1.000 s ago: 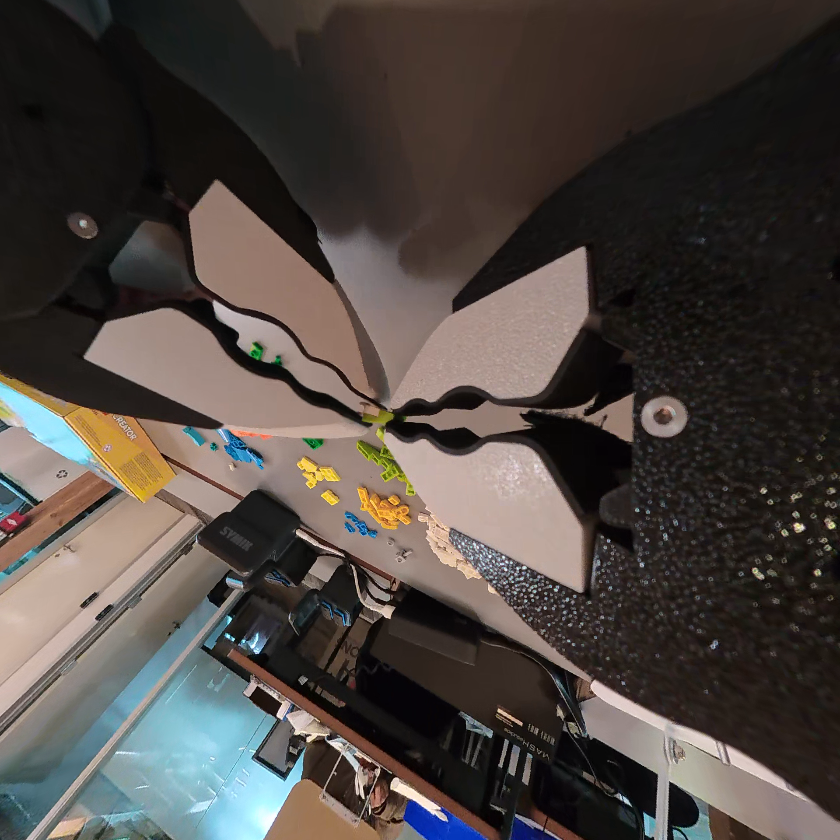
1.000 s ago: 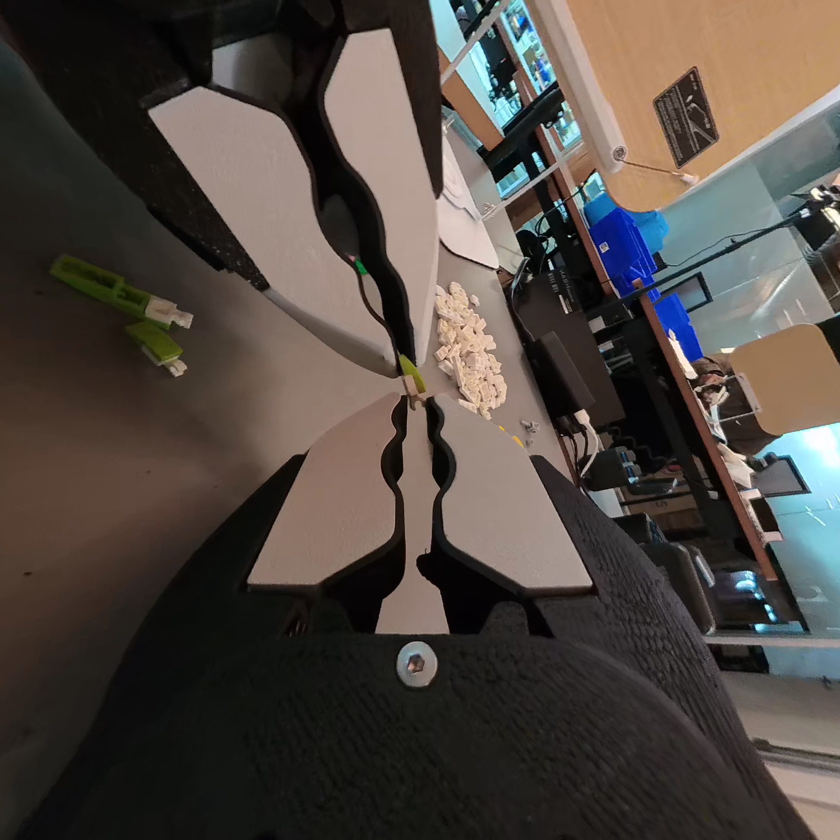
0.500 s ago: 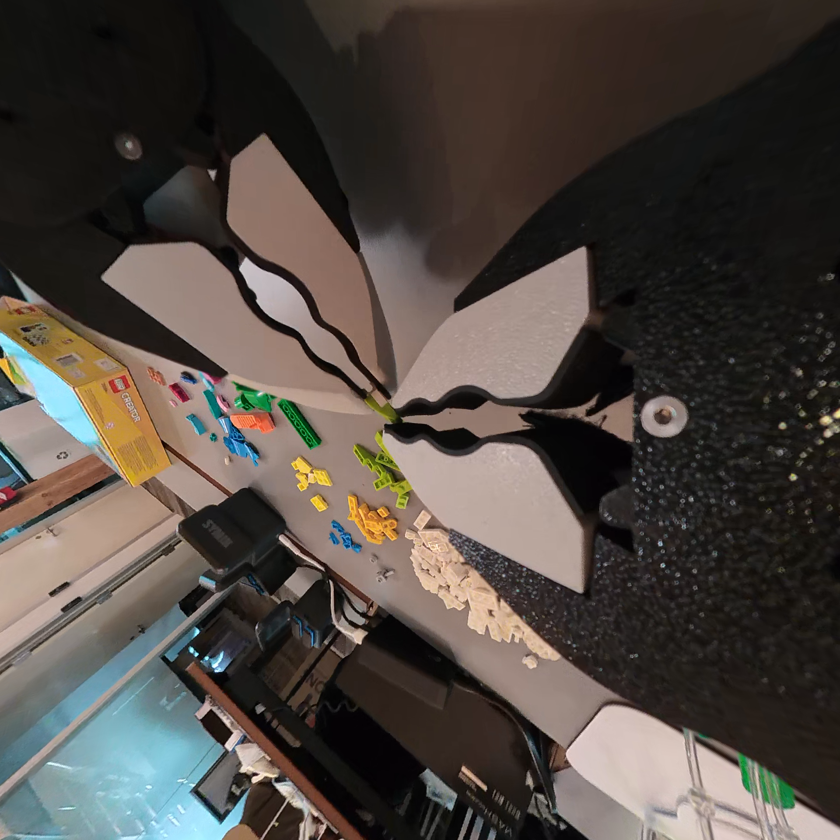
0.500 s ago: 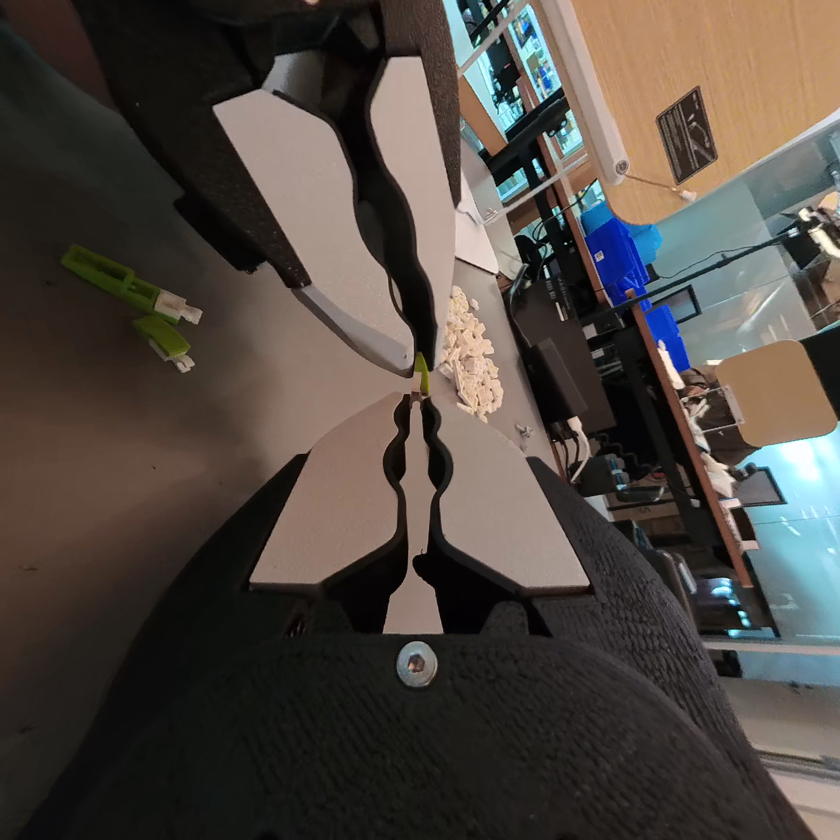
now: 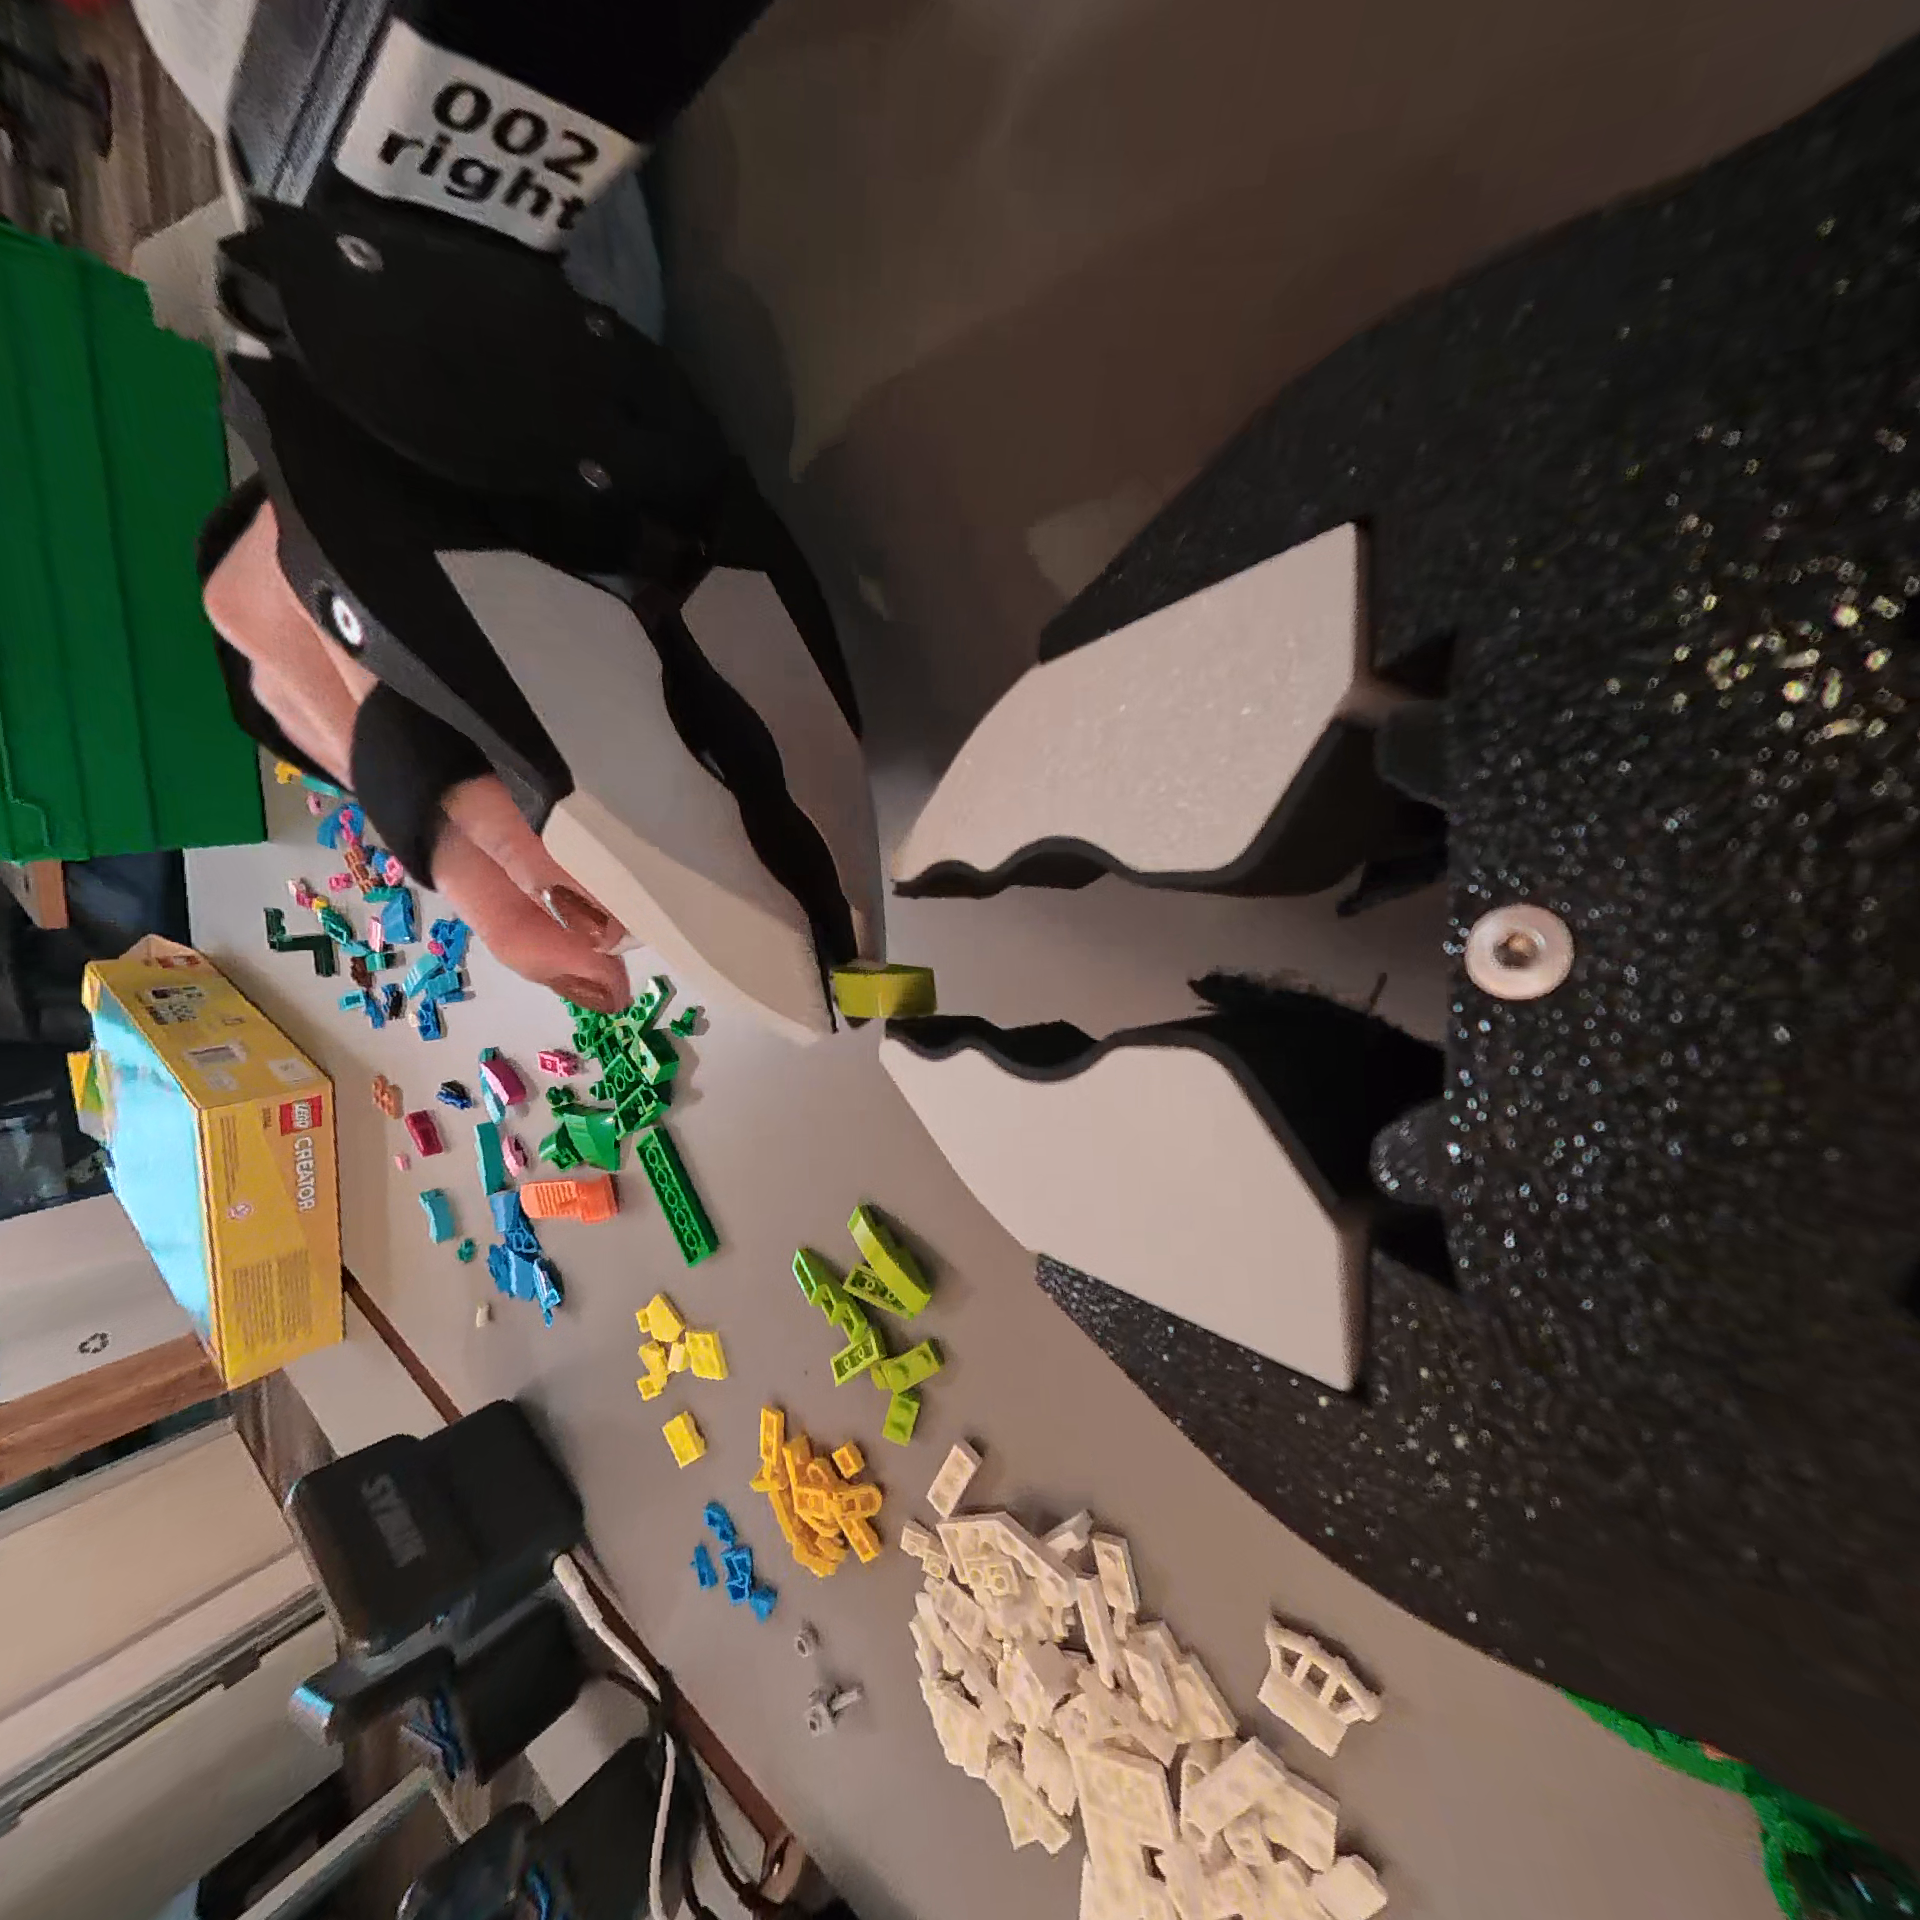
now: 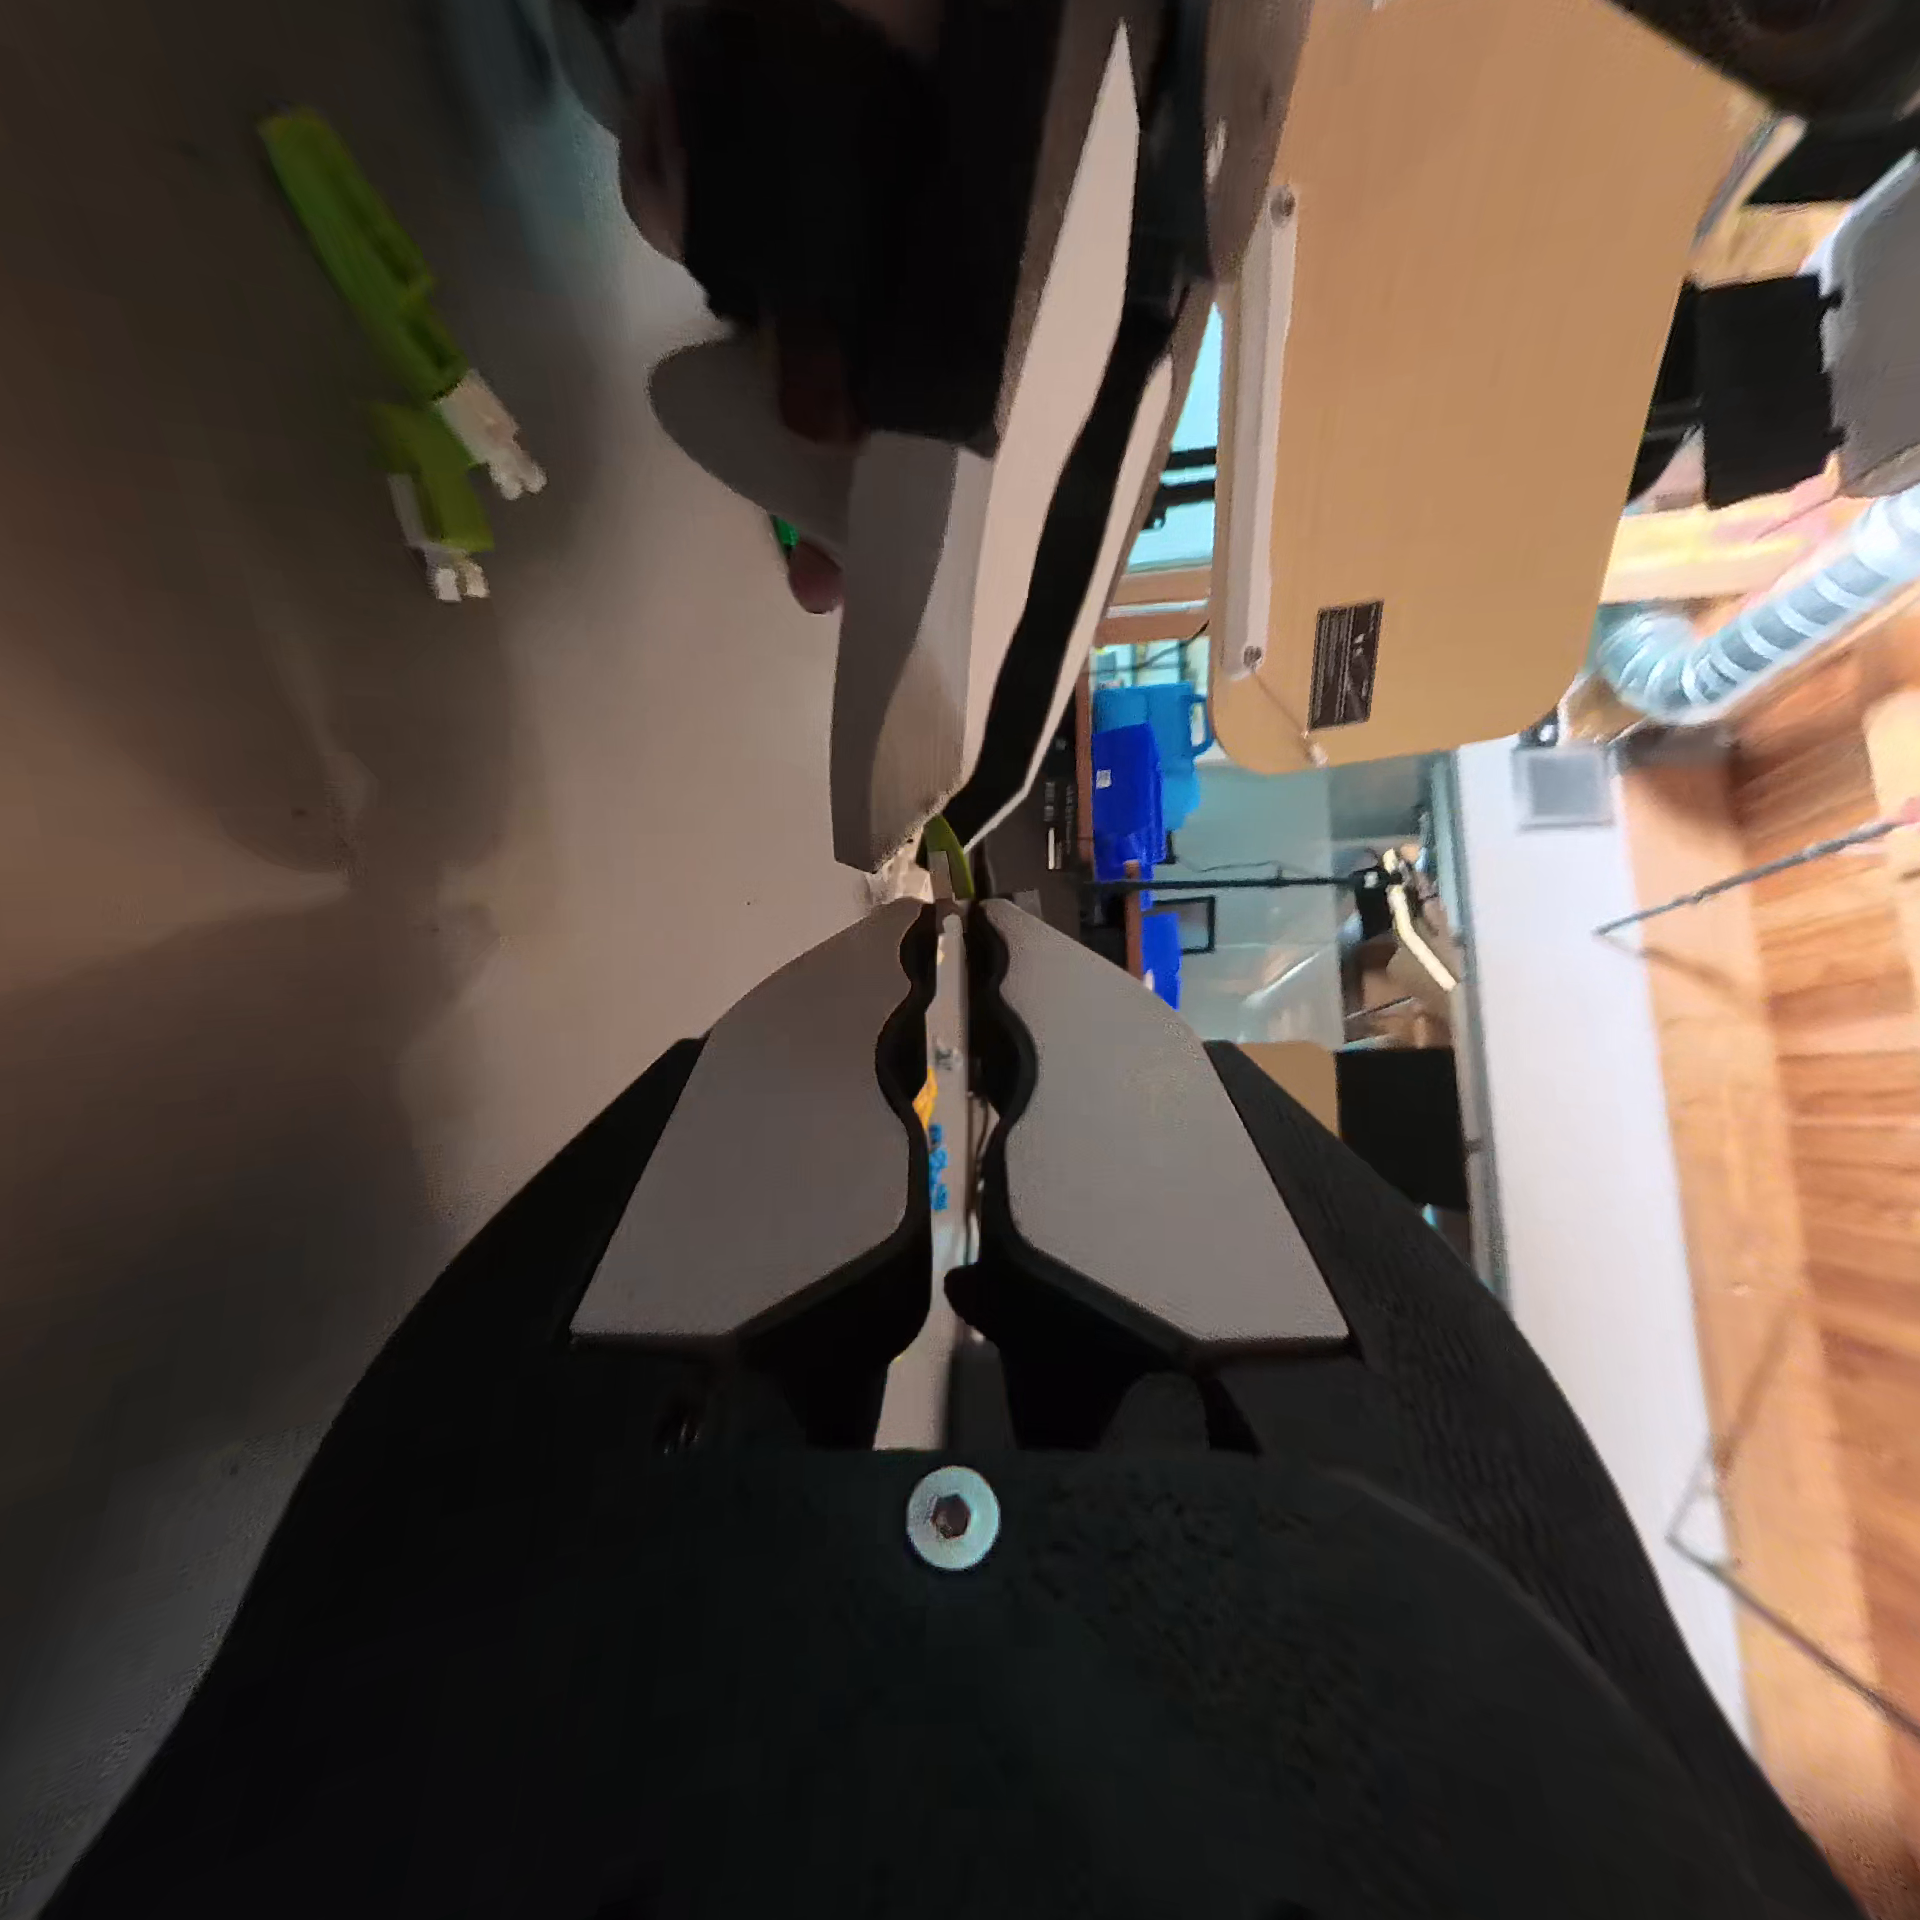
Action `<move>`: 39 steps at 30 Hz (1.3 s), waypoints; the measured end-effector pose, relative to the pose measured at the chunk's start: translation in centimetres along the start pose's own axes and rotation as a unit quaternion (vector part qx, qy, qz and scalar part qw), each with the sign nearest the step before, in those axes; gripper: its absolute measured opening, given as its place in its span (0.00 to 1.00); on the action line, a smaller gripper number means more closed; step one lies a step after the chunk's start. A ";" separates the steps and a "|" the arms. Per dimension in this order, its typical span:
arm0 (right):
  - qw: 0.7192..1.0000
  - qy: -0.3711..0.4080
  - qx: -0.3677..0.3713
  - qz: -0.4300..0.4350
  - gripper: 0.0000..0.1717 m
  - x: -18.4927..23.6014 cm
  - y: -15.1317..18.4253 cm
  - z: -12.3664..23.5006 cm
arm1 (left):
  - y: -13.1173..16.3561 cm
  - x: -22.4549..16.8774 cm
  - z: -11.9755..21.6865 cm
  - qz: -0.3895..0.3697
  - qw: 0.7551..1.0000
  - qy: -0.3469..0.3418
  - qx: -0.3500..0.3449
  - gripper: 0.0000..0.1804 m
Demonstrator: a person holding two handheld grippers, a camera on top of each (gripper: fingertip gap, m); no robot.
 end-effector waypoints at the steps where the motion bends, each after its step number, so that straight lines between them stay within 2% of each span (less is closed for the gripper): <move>1: 1.000 0.002 -0.008 0.015 0.02 0.0 -0.2 0.1 | 0.1 0.0 0.0 -0.006 1.000 -0.004 0.002 0.10; 3: 0.999 0.013 -0.017 0.045 0.02 -0.1 -0.5 0.3 | 0.0 0.1 0.1 -0.012 1.000 -0.007 -0.002 0.05; 9: 0.994 0.022 -0.031 0.106 0.02 0.3 -0.7 0.5 | -0.3 -0.2 0.2 -0.004 1.000 0.010 -0.012 0.04; 13: 0.994 0.024 -0.031 0.098 0.02 0.2 -0.8 0.5 | -0.3 -0.3 0.4 -0.009 1.000 0.016 -0.002 0.04; 17: 0.995 0.021 -0.023 0.091 0.02 0.3 -0.6 0.3 | -0.3 -0.1 0.3 -0.025 1.000 -0.006 0.006 0.04; 23: 0.997 0.017 -0.027 0.066 0.02 -0.6 -0.6 0.6 | -1.4 -0.2 0.7 -0.017 0.999 -0.013 -0.033 0.04; 32: 0.997 0.005 -0.036 0.067 0.02 -0.7 -0.6 1.1 | -1.9 -0.5 0.7 0.063 0.994 0.041 -0.077 0.03; 39: 0.997 0.012 -0.041 0.069 0.02 -1.4 -0.8 1.5 | -2.8 -0.7 1.1 0.128 0.981 0.086 -0.121 0.03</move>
Point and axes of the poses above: each gripper's, where its closed fingertips meet, z back along the fingers, y out of its underside, x = y × z across the jaws, the point moved 1 cm from there along z, back along the fingers, and after that the axes turned 2 degrees about x, right-handed, at the moved point
